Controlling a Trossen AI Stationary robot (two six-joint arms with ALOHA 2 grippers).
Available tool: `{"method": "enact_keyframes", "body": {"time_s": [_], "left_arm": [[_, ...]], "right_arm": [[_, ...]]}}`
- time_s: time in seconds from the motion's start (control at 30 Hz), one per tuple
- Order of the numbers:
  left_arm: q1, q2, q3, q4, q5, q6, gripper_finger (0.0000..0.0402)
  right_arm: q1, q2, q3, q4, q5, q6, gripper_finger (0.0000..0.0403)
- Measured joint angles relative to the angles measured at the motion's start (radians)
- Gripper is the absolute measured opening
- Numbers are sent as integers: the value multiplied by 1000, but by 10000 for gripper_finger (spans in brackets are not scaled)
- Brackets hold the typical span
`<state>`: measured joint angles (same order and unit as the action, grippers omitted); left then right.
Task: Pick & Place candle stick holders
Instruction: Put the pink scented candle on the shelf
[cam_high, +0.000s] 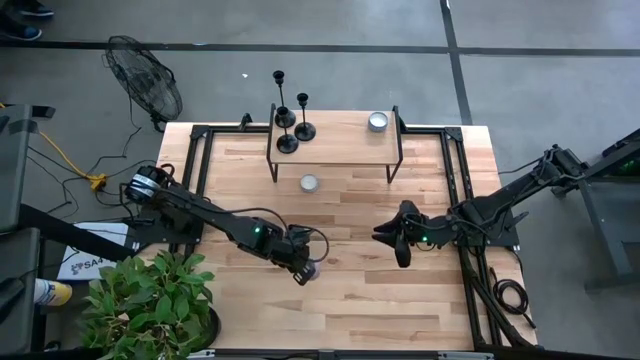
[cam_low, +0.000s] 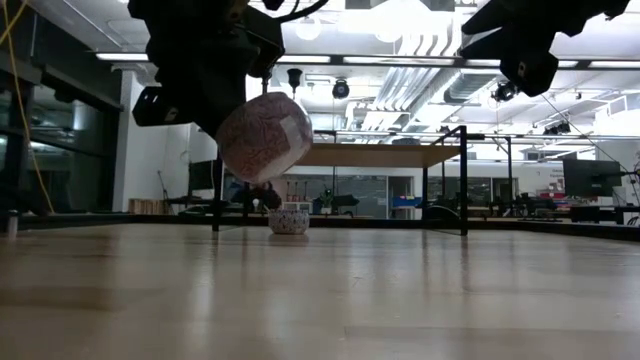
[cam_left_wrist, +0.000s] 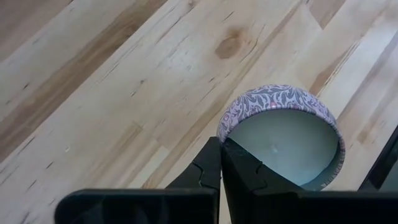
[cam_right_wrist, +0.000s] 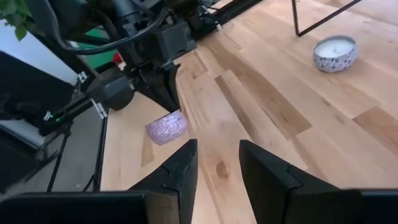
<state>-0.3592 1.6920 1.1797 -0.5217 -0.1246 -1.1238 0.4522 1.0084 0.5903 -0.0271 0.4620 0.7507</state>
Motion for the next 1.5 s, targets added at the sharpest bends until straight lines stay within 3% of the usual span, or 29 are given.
{"method": "enact_keyframes", "body": {"time_s": [0.23, 0.77, 1.0, 1.23, 1.33, 1.5], "left_arm": [[0, 0, 0, 1, 1, 4, 0], [-1, 0, 0, 2, -16, 27, 0], [0, 0, 0, 8, -47, 46, 0], [0, 0, 0, 11, -75, 43, 0], [7, 0, 7, -3, -83, 28, 0], [26, 0, 34, -3, -107, 34, 0]], "right_arm": [[2, 29, 1, 64, 0, -20, 114], [24, 336, 203, 109, 142, -104, 114], [35, 406, 315, -84, 213, -39, 114], [35, 412, 389, -340, 206, 244, 114], [35, 411, 399, -353, 184, 339, 114], [35, 411, 394, -329, 85, 252, 114]]}}
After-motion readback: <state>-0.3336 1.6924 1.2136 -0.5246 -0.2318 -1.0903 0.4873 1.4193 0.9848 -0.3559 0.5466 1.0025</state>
